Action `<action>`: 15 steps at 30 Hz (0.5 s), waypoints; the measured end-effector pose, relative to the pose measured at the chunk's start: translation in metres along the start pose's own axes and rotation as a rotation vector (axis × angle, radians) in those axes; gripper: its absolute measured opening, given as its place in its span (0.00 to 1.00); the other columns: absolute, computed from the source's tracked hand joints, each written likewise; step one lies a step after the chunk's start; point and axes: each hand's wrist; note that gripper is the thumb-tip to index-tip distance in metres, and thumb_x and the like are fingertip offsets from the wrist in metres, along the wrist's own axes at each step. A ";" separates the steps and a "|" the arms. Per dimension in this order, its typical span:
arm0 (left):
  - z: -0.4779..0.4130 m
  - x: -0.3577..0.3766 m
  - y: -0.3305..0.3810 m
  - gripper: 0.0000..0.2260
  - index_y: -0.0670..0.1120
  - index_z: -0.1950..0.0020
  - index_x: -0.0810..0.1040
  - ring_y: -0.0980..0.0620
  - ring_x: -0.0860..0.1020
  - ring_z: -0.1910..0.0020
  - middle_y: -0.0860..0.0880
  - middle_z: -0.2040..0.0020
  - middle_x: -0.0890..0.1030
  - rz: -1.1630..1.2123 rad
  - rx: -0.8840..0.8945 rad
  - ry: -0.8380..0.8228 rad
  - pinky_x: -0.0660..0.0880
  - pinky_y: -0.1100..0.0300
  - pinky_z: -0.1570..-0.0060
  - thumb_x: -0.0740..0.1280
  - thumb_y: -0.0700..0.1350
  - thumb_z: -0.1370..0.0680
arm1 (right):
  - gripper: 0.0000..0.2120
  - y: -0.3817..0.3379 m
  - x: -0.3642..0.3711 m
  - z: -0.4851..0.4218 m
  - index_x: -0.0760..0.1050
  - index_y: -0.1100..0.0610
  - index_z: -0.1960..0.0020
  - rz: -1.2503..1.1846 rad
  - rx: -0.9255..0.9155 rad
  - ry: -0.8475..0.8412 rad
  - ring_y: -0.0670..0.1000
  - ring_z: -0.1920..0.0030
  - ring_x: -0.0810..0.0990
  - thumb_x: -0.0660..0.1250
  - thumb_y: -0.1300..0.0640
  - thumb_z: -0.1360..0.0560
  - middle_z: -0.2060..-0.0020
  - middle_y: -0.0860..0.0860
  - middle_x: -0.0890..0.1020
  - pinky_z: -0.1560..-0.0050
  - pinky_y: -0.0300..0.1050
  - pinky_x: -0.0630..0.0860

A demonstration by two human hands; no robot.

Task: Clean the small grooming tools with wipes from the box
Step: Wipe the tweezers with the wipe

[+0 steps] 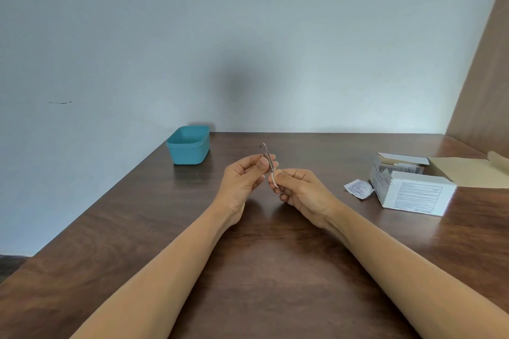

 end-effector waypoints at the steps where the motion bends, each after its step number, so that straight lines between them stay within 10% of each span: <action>1: 0.000 0.000 0.000 0.05 0.46 0.51 0.82 0.58 0.81 0.55 0.52 0.57 0.86 0.002 0.000 0.004 0.73 0.56 0.43 0.68 0.44 0.25 | 0.14 0.001 0.000 0.000 0.82 0.54 0.63 -0.002 0.006 -0.015 0.45 0.65 0.69 0.63 0.59 0.22 0.68 0.47 0.76 0.63 0.38 0.64; 15: 0.000 0.001 0.002 0.04 0.47 0.56 0.81 0.56 0.76 0.57 0.53 0.63 0.85 0.078 0.015 0.110 0.71 0.60 0.52 0.68 0.40 0.24 | 0.16 -0.005 -0.010 0.000 0.78 0.56 0.66 0.061 0.092 -0.109 0.45 0.67 0.70 0.62 0.55 0.21 0.69 0.50 0.76 0.62 0.37 0.67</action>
Point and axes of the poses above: each hand's wrist, its own z-axis away from the middle knuckle, its own x-axis out of the palm, y = z × x
